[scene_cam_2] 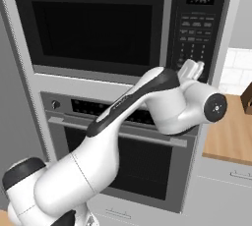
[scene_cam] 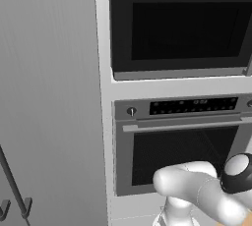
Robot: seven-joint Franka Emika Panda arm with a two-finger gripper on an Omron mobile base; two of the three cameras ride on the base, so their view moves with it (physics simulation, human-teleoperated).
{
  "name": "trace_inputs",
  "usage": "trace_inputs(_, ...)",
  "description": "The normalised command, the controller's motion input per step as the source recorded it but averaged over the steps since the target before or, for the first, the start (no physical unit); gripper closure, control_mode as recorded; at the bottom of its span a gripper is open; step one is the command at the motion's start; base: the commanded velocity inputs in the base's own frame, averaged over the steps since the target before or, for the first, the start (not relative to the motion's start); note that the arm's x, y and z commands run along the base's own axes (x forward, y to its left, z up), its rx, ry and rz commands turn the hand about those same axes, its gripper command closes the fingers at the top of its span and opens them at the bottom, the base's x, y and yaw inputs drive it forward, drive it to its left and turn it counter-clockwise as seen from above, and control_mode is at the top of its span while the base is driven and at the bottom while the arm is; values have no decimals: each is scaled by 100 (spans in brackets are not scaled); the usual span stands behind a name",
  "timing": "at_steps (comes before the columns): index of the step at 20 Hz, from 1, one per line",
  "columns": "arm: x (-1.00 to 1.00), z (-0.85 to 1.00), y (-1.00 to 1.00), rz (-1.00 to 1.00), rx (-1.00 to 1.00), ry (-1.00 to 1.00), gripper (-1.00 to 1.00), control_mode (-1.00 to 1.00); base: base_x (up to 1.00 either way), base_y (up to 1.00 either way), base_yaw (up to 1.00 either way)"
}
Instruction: Pick the sweet potato from the sink and place it in the bowl. Then pick the bowl and place it in the microwave. Then close the microwave door and press the start button.
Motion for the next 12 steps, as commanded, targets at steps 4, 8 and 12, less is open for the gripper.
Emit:
trace_inputs(4, 25, -19, -29, 0, 2, 0, -100, -100, 0, 0, 0)
trace_inputs(8, 36, -17, -16, 0, 2, 2, -100, -100, 0, 0, 0)
trace_inputs(12, 26, -31, -8, 0, 2, 0, -100, -100, 0, 0, 0)
